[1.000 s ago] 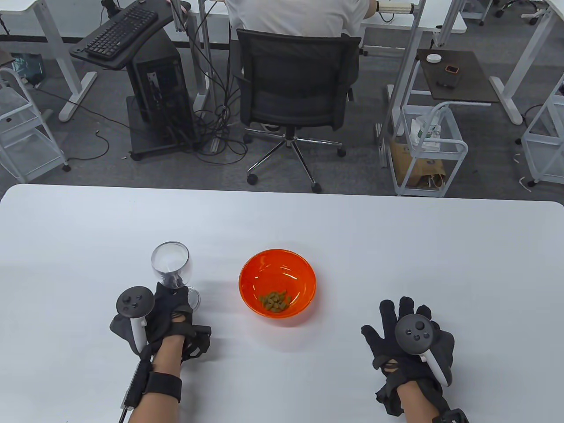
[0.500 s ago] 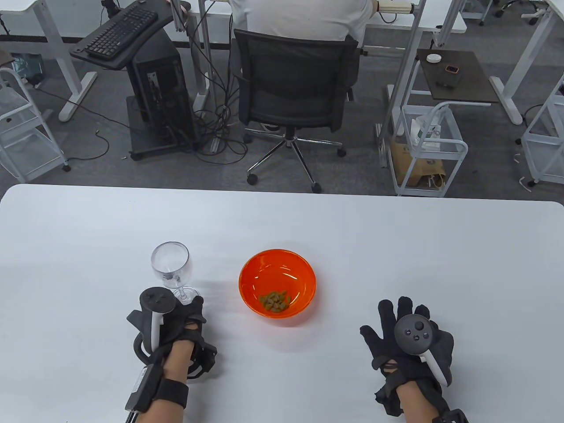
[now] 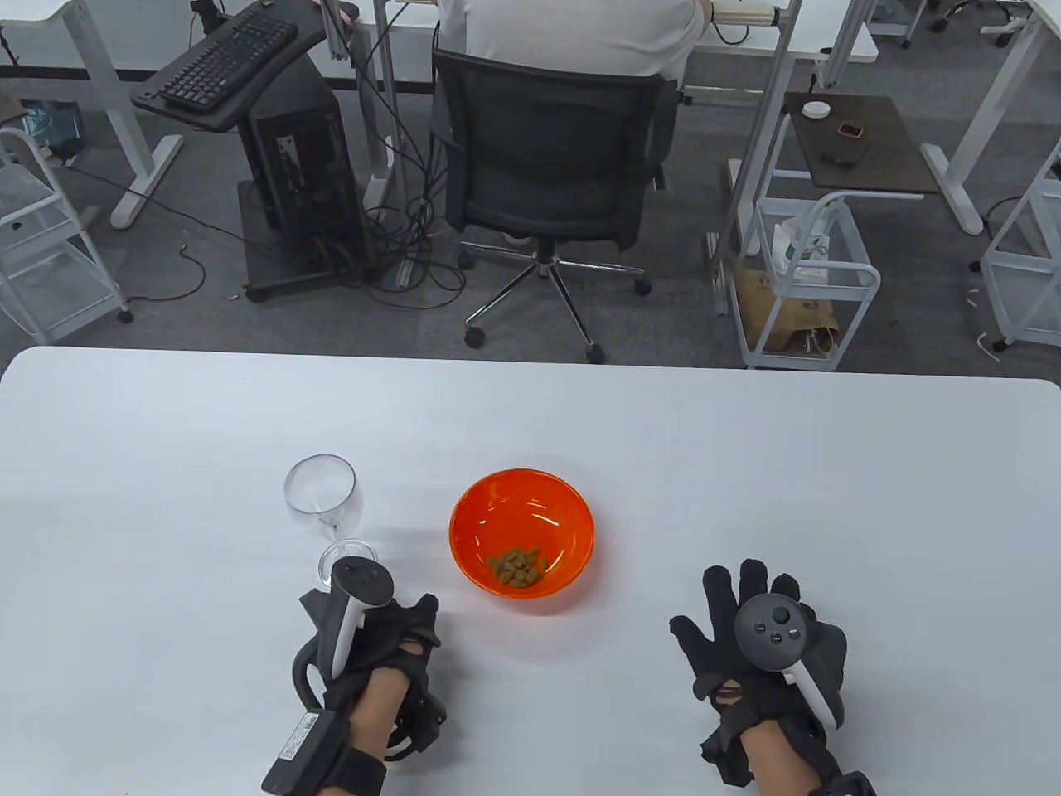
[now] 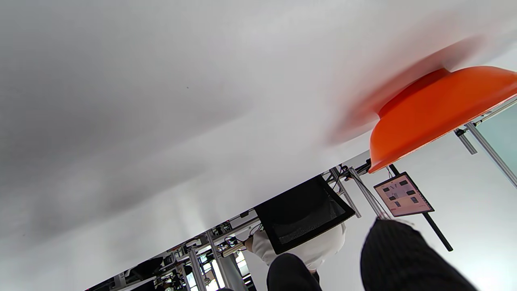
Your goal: Pour raisins from wine glass into the bowl
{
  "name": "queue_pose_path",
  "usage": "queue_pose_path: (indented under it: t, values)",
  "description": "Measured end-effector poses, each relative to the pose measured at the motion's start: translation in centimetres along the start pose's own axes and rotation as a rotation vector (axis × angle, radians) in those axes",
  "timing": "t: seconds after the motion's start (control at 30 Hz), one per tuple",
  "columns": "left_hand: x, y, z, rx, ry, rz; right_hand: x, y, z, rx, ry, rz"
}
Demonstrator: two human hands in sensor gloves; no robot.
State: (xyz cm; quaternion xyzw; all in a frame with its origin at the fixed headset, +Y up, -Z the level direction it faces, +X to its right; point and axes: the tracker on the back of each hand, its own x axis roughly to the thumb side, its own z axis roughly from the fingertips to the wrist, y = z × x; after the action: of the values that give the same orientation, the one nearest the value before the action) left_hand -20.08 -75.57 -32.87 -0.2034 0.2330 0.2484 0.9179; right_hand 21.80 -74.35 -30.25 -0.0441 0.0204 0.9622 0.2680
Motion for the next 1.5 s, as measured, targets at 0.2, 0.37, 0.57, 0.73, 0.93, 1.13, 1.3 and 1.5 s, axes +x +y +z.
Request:
queue_pose_path:
  t: [0.2, 0.37, 0.57, 0.73, 0.93, 1.13, 1.3, 1.5]
  values:
    - [1.3, -0.3, 3.1, 0.037, -0.205, 0.012, 0.3, 0.4, 0.0, 0.01, -0.013, 0.008]
    - [2.1, -0.6, 4.5, 0.164, -0.382, -0.034, 0.3, 1.1, -0.2, 0.05, -0.008, 0.02]
    - [3.4, -0.9, 6.1, 0.271, -0.561, -0.135, 0.7, 1.9, -0.3, 0.098, -0.037, 0.111]
    - [3.9, -0.5, 7.7, 0.318, -0.667, -0.151, 2.3, 1.3, 0.5, 0.058, -0.121, 0.144]
    - [4.5, -0.7, 9.2, 0.342, -0.722, -0.158, 5.4, -0.2, 2.9, -0.12, -0.301, 0.108]
    - [4.6, -1.7, 8.9, 0.304, -0.703, -0.2, 7.2, 1.0, 4.0, -0.118, -0.397, 0.131]
    - [4.5, -2.2, 8.4, 0.258, -0.673, -0.206, 7.6, 1.6, 4.3, -0.086, -0.404, 0.127]
    - [4.1, -2.0, 8.1, 0.249, -0.644, -0.179, 7.5, 1.7, 4.3, -0.073, -0.395, 0.109]
